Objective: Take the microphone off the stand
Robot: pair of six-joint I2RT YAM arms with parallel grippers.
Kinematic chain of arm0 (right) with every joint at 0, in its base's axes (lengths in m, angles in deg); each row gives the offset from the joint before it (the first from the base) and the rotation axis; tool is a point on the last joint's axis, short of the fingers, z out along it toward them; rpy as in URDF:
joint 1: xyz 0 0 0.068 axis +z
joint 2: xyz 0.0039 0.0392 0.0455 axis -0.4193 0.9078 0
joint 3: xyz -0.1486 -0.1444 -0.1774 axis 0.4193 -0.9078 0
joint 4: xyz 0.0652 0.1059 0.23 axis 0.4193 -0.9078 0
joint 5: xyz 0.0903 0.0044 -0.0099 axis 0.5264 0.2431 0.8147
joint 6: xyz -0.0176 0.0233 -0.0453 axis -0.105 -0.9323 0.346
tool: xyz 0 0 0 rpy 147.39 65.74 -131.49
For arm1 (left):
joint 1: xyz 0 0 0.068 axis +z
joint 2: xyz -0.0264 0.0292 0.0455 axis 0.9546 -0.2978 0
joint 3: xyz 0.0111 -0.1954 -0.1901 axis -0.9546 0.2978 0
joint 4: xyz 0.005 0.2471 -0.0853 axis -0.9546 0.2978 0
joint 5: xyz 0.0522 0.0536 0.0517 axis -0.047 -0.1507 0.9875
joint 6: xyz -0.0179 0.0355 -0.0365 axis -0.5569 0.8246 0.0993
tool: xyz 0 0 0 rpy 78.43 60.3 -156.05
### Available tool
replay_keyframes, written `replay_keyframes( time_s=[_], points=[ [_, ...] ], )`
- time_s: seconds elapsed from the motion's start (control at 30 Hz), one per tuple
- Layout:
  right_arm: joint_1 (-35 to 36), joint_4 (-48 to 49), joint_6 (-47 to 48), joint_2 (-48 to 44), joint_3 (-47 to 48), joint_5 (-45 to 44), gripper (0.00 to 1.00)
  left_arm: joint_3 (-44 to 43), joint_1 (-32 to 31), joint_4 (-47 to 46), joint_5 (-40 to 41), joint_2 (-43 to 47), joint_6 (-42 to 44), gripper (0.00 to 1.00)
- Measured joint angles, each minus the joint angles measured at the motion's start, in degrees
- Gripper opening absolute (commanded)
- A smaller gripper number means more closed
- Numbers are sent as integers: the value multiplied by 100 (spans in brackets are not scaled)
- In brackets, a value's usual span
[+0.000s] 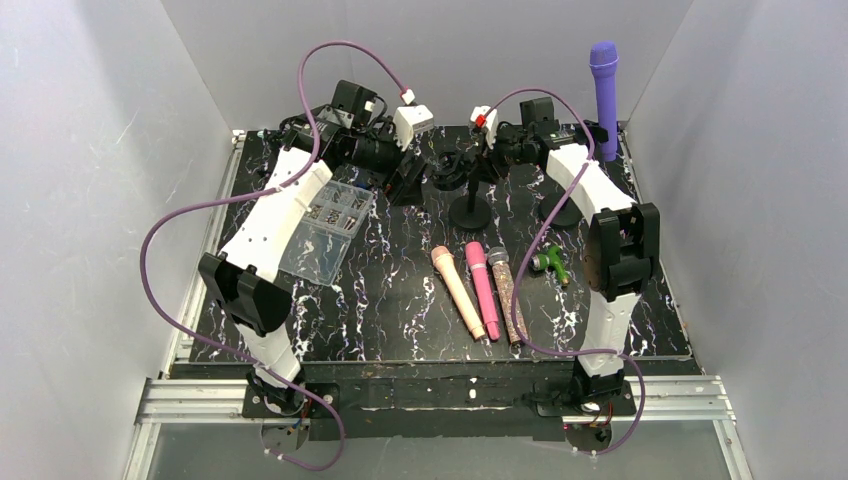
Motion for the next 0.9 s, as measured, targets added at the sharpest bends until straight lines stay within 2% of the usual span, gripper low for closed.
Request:
replay_keyframes(
  time_s=[0.07, 0.2, 0.27, 0.47, 0.7, 0.9],
  points=[
    [7, 15, -92, -13, 0, -68, 57, 22, 0, 2, 0, 2, 0, 98],
    [22, -90, -291, -33, 0, -363, 75, 120, 0, 2, 0, 61, 2, 98],
    [20, -162, -348, -33, -26, -507, 80, 190, 0, 2, 0, 118, 4, 98],
    [20, -186, -494, -35, -175, -761, 81, 334, 0, 0, -2, 337, 4, 98],
    [22, -76, -745, -22, -332, -782, 70, 361, 0, 2, 0, 509, 9, 98],
    [24, 575, -1185, -13, -520, -640, 64, 393, 0, 7, 9, 511, 50, 98]
  ],
)
